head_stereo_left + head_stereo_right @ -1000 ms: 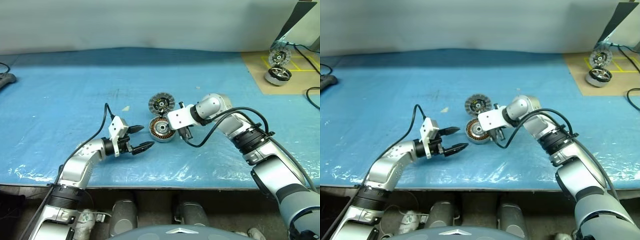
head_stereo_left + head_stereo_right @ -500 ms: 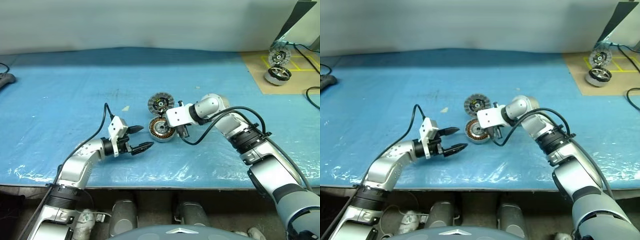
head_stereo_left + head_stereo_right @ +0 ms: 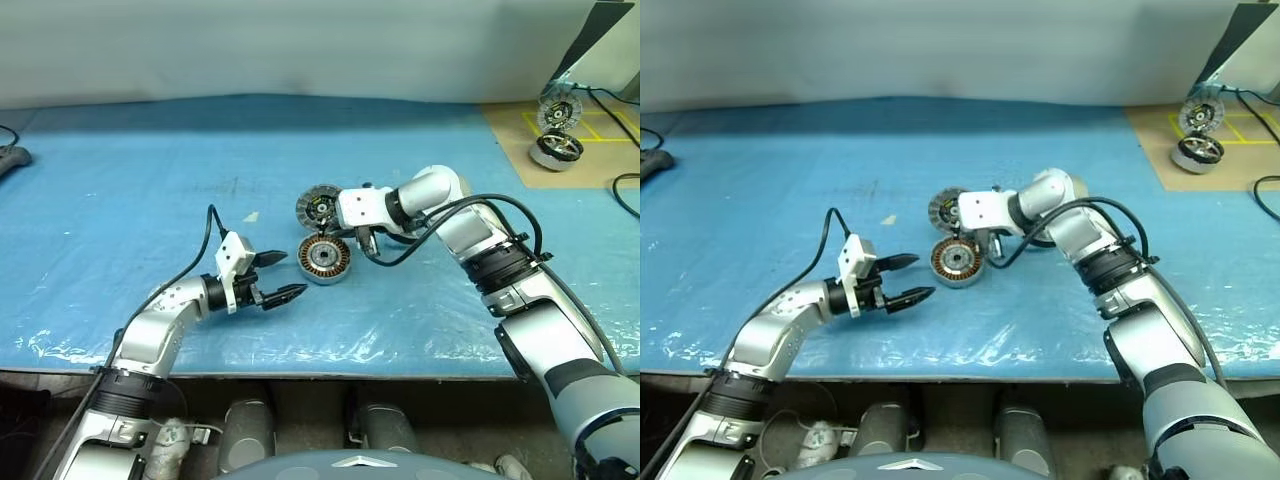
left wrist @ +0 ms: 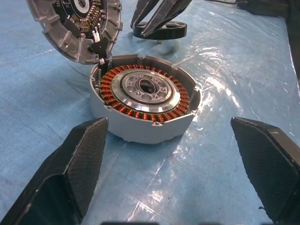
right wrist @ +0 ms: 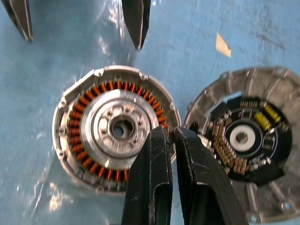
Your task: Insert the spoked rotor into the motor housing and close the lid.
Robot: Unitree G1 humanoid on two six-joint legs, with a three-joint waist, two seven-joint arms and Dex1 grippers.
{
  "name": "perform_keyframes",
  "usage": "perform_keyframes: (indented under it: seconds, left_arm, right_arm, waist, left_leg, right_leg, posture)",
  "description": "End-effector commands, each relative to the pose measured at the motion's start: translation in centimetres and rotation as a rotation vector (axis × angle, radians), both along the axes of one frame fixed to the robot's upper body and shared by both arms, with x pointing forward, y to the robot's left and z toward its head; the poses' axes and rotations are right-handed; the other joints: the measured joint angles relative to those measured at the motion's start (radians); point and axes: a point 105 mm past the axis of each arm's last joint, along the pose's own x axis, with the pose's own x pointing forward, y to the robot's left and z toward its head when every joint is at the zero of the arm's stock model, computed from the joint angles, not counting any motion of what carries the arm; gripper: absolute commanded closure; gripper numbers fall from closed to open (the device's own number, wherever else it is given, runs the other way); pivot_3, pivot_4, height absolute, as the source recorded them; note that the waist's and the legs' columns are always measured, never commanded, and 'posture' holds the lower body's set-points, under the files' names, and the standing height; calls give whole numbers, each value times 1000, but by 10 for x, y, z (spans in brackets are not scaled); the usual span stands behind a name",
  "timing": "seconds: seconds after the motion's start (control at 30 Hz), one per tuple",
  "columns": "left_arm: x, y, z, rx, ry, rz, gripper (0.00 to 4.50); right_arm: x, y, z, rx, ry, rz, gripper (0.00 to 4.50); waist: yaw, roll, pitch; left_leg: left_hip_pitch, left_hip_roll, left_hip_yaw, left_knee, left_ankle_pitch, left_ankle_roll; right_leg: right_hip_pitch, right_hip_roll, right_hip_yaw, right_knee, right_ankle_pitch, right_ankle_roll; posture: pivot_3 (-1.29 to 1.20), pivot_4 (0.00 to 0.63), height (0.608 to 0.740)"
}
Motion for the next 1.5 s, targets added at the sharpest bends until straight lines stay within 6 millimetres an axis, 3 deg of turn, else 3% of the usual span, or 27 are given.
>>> perform_keyframes:
  seconds: [0.03,0.13,0.23,0.5,0.9,1.2,1.3,1.47,1.5]
  left_arm:
    - [0,-3,7,-14,-32,-17,0]
    - [1,-3,6,-7,-35,-13,0]
    - [2,-3,5,-7,-34,-14,0]
    - [6,-2,6,-3,-45,-7,0]
    - [8,0,7,-3,-46,6,0]
    - [9,2,6,-2,-48,16,0]
    - [8,2,5,-4,-47,18,0]
    - [7,1,6,-8,-50,14,0]
    - [7,1,6,-7,-50,13,0]
  right_arm:
    - [-17,11,2,36,-7,72,4040]
    - [-24,13,-4,41,8,83,3338]
    - [-19,12,-7,31,-11,43,2288]
    - [-8,4,-7,23,-26,2,2288]
    - [5,1,-26,-25,-55,-51,2288]
    - [3,-1,-31,-60,-58,-24,2288]
    - [0,4,-32,-54,-51,-9,2830]
    - [-1,7,-40,-60,-50,-14,4485]
    - [-1,6,-42,-68,-51,-13,4485]
  waist:
    - [1,0,0]
    - [2,0,0]
    - [1,0,0]
    - [0,0,0]
    - [0,0,0]
    - [0,0,0]
    - [0,0,0]
    - [-1,0,0]
    - [-1,0,0]
  left_leg:
    - [0,0,0,0,0,0]
    - [-1,0,0,0,0,0]
    - [0,0,0,0,0,-1]
    - [0,0,0,0,0,-1]
    - [0,0,0,-1,0,-1]
    - [0,0,0,-1,0,-1]
    - [0,0,0,-1,0,-1]
    - [0,0,0,-1,0,-1]
    - [0,0,0,-1,0,-1]
  right_leg:
    - [0,0,0,0,0,0]
    - [0,0,0,-1,0,0]
    - [0,0,0,0,0,0]
    - [0,0,0,-1,0,0]
    - [0,0,0,-1,0,0]
    - [0,0,0,0,0,0]
    - [0,0,0,0,0,0]
    - [0,0,0,0,0,0]
    - [0,0,0,0,0,0]
  posture:
    - [0,150,740]
    - [0,150,740]
    - [0,150,740]
    - [0,150,740]
    - [0,150,740]
    - [0,150,740]
    - [0,150,740]
    - [0,150,740]
    - [0,150,740]
